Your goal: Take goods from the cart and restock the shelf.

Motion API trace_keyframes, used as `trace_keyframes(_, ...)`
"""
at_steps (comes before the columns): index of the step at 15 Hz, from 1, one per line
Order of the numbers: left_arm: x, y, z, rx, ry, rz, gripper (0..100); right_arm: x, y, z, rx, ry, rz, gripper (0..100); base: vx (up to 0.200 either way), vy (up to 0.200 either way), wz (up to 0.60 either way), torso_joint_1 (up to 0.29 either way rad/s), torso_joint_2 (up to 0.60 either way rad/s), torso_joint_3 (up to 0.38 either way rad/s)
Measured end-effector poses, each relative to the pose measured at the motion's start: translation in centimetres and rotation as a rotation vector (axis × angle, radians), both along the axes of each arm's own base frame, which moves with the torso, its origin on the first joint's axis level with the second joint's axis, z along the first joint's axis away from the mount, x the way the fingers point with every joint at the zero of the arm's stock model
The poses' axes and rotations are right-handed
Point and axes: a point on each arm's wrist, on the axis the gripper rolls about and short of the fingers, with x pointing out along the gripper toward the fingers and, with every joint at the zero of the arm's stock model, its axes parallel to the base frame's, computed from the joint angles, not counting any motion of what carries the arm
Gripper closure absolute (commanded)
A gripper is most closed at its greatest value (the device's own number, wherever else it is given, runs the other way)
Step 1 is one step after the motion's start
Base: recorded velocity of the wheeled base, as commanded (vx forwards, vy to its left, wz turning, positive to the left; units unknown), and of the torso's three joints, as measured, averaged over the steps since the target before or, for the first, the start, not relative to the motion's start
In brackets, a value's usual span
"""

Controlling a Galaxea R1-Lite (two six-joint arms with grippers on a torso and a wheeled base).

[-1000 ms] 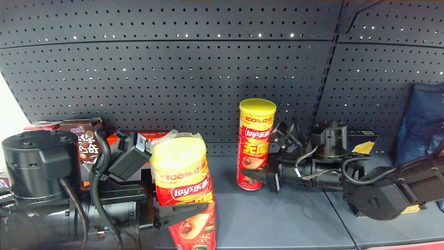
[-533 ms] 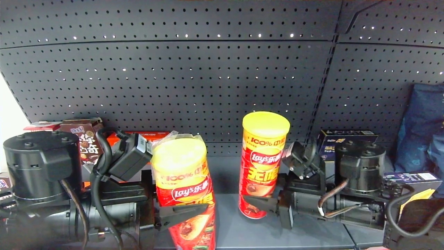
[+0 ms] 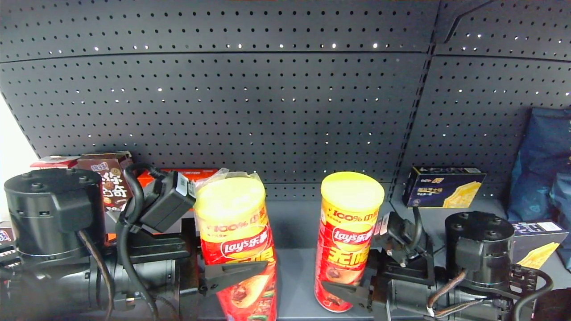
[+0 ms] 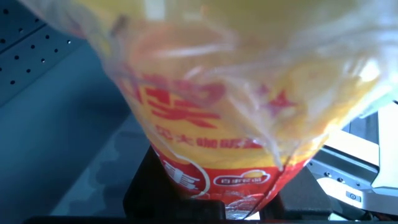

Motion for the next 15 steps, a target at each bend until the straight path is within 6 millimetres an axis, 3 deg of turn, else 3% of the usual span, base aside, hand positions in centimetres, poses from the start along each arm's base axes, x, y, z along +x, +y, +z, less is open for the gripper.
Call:
trace_keyframes(10, 0.0, 0.0, 0.0, 0.0, -0.001, 0.002, 100, 2.2, 0.2, -1.2, -0.007, 0.008, -0.047, 100, 0.0, 0.0, 0.0, 0.0, 0.0, 0.0)
trace_keyframes(14, 0.0, 0.0, 0.0, -0.001, -0.001, 0.002, 100, 1.9, 0.7, -1.5, -0.012, 0.012, -0.025, 100, 0.0, 0.0, 0.0, 0.0, 0.0, 0.0)
trace_keyframes(15, 0.0, 0.0, -0.1, 0.001, 0.001, 0.002, 100, 1.8, 0.7, -1.6, -0.014, 0.013, -0.023, 0, 0.0, 0.0, 0.0, 0.0, 0.0, 0.0)
